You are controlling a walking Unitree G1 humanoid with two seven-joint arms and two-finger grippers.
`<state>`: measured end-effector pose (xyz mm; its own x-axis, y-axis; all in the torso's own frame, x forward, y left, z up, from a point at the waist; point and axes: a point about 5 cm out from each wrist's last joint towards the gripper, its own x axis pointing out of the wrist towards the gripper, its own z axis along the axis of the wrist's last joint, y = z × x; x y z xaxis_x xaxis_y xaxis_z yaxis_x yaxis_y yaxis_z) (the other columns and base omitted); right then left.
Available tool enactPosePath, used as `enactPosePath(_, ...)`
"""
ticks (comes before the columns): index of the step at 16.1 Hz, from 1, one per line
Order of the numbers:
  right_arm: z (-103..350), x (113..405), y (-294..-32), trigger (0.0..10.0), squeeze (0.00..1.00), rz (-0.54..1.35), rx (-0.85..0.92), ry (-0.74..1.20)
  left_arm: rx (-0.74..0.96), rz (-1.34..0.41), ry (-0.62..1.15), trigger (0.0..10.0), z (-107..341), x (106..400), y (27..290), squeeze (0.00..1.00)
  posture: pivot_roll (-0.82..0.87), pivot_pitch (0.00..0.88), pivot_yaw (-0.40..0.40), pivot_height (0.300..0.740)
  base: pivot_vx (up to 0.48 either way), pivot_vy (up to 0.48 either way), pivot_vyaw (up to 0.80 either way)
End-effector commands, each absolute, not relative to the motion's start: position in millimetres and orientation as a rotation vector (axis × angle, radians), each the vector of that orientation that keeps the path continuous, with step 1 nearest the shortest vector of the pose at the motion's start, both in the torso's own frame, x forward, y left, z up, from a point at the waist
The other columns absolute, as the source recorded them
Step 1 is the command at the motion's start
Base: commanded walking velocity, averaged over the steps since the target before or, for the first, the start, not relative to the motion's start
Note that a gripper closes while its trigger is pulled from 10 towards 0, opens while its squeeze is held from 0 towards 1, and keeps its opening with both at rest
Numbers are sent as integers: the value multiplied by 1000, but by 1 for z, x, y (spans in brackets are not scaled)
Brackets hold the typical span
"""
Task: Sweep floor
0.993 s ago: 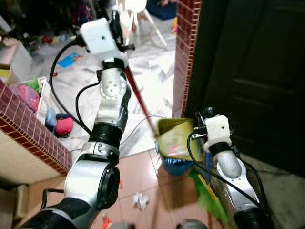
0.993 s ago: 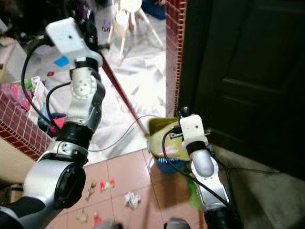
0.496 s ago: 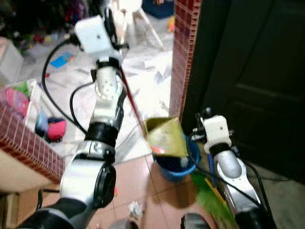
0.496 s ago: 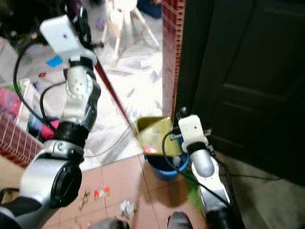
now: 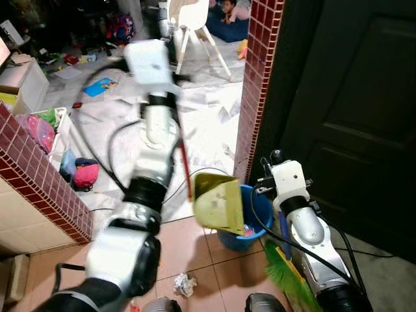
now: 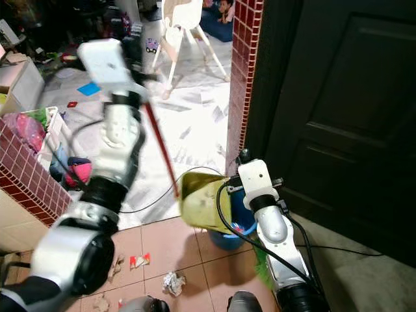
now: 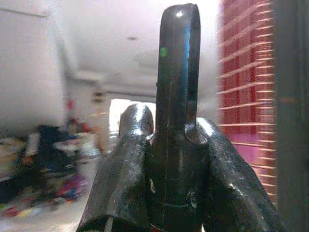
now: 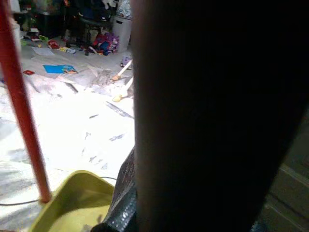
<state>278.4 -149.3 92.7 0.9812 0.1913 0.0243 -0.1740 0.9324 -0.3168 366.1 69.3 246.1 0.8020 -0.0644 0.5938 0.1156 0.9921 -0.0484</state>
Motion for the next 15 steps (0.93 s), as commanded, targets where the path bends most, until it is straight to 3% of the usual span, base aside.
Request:
enactPosePath(1,99,283,-148,10000,0,196,-346,-81,-57,-221,-752,10000,262,353,53,0,-159,0,65,740,0,0,0)
enactPosePath(6,100,284,-148,10000,0,198,-347,-88,-2,-307,-872,10000,283,340,51,0,-147,0,65,740,0,0,0)
enactPosePath(11,101,289,-141,10000,0,213,-344,-106,-85,9,-982,10000,345,346,110,0,-119,0,57,740,0,0,0)
enactPosePath(15,101,291,-141,10000,0,219,-349,-110,-83,115,-1030,10000,369,340,135,0,-105,0,51,740,0,0,0)
